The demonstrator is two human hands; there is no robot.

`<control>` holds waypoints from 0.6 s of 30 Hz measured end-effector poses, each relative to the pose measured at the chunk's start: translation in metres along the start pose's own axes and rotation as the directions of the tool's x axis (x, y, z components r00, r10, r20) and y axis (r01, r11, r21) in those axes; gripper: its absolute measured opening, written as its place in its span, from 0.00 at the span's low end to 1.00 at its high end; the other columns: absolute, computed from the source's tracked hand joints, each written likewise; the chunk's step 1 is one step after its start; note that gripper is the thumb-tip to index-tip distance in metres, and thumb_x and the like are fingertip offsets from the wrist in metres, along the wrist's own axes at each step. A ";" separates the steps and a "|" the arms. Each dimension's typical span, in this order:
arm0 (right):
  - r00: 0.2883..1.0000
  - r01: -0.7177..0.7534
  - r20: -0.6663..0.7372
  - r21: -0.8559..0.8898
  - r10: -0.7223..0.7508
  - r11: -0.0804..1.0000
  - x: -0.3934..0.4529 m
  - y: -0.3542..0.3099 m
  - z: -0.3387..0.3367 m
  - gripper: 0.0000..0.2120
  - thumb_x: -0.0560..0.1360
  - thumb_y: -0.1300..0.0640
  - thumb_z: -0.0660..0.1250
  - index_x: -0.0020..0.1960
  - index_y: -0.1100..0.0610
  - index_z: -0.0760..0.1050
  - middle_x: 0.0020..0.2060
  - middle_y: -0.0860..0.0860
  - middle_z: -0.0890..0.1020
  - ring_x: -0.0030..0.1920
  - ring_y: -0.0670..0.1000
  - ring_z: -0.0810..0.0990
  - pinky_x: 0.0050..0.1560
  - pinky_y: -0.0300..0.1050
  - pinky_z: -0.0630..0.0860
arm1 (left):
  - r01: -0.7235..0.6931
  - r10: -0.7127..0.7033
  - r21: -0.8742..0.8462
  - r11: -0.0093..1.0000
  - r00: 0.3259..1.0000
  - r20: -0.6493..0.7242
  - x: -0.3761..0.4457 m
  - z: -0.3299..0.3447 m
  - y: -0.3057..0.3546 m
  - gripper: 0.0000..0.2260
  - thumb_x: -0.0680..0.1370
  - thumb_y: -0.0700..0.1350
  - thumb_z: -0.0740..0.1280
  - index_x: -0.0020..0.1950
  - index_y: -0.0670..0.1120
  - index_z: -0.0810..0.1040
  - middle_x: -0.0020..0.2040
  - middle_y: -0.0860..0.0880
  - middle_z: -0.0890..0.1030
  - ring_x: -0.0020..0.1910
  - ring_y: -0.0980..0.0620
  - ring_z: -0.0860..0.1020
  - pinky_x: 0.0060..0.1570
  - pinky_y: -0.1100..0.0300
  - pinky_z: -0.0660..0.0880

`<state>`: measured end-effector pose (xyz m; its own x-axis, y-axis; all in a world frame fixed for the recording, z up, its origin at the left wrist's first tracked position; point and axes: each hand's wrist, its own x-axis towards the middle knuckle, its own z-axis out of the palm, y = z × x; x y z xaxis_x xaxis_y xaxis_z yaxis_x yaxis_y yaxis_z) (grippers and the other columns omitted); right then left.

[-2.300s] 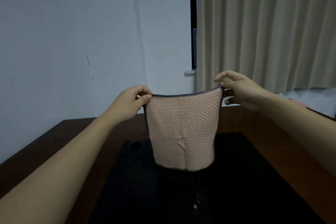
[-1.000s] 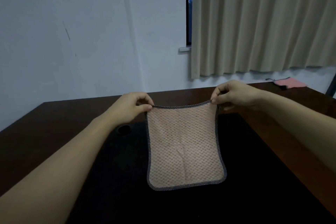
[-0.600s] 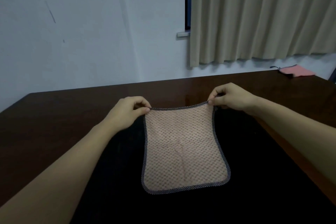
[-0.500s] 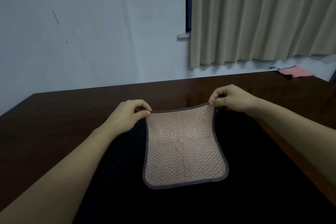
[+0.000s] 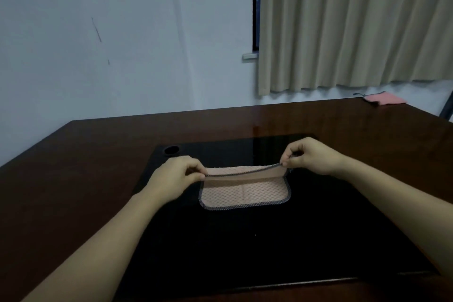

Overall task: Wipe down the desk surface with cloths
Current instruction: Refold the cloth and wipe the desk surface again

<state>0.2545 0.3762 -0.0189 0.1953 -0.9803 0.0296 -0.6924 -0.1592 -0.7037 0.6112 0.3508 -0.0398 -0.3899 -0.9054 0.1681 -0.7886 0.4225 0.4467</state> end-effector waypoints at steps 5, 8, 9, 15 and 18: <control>0.999 0.020 0.029 -0.182 -0.015 0.983 -0.027 0.005 0.021 0.06 0.74 0.62 0.76 0.44 0.52 0.84 0.44 0.44 0.82 0.44 0.36 0.80 0.49 0.26 0.71 | -0.030 0.030 0.165 0.986 1.000 -0.002 -0.029 0.017 0.003 0.09 0.80 0.52 0.70 0.44 0.67 0.77 0.50 0.63 0.77 0.52 0.60 0.76 0.46 0.58 0.71; 0.999 0.054 0.020 -0.263 -0.051 0.963 -0.039 0.009 0.031 0.09 0.75 0.62 0.75 0.44 0.47 0.82 0.47 0.42 0.79 0.50 0.43 0.79 0.56 0.31 0.72 | -0.050 0.057 0.244 0.969 0.998 -0.020 -0.041 0.026 0.005 0.04 0.81 0.54 0.68 0.52 0.62 0.81 0.54 0.62 0.77 0.56 0.61 0.74 0.45 0.59 0.69; 0.998 0.059 0.021 -0.305 -0.055 0.951 -0.042 0.012 0.033 0.08 0.75 0.61 0.75 0.45 0.47 0.82 0.47 0.42 0.78 0.52 0.44 0.78 0.60 0.37 0.73 | -0.061 0.070 0.263 0.963 0.997 -0.025 -0.043 0.030 0.006 0.04 0.81 0.54 0.67 0.53 0.61 0.82 0.55 0.62 0.77 0.57 0.61 0.74 0.45 0.59 0.70; 0.993 0.102 0.012 -0.547 -0.113 0.831 -0.055 0.023 0.044 0.08 0.79 0.55 0.71 0.56 0.45 0.83 0.54 0.45 0.78 0.60 0.50 0.74 0.61 0.53 0.72 | -0.081 0.096 0.308 0.948 0.995 -0.035 -0.052 0.044 0.006 0.06 0.81 0.55 0.66 0.55 0.61 0.82 0.55 0.61 0.78 0.59 0.60 0.74 0.49 0.59 0.74; 0.991 0.131 0.062 -0.586 -0.117 0.799 -0.056 0.025 0.046 0.10 0.80 0.53 0.69 0.59 0.43 0.82 0.56 0.45 0.78 0.60 0.49 0.73 0.61 0.53 0.72 | -0.101 0.105 0.321 0.942 0.994 0.004 -0.053 0.044 0.004 0.06 0.81 0.55 0.66 0.56 0.61 0.81 0.55 0.61 0.77 0.59 0.60 0.74 0.47 0.61 0.72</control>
<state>0.2579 0.4328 -0.0712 0.3181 -0.9456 0.0679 -0.9350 -0.3247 -0.1425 0.6076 0.4025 -0.0856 -0.4724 -0.8559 0.2104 -0.8560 0.5024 0.1220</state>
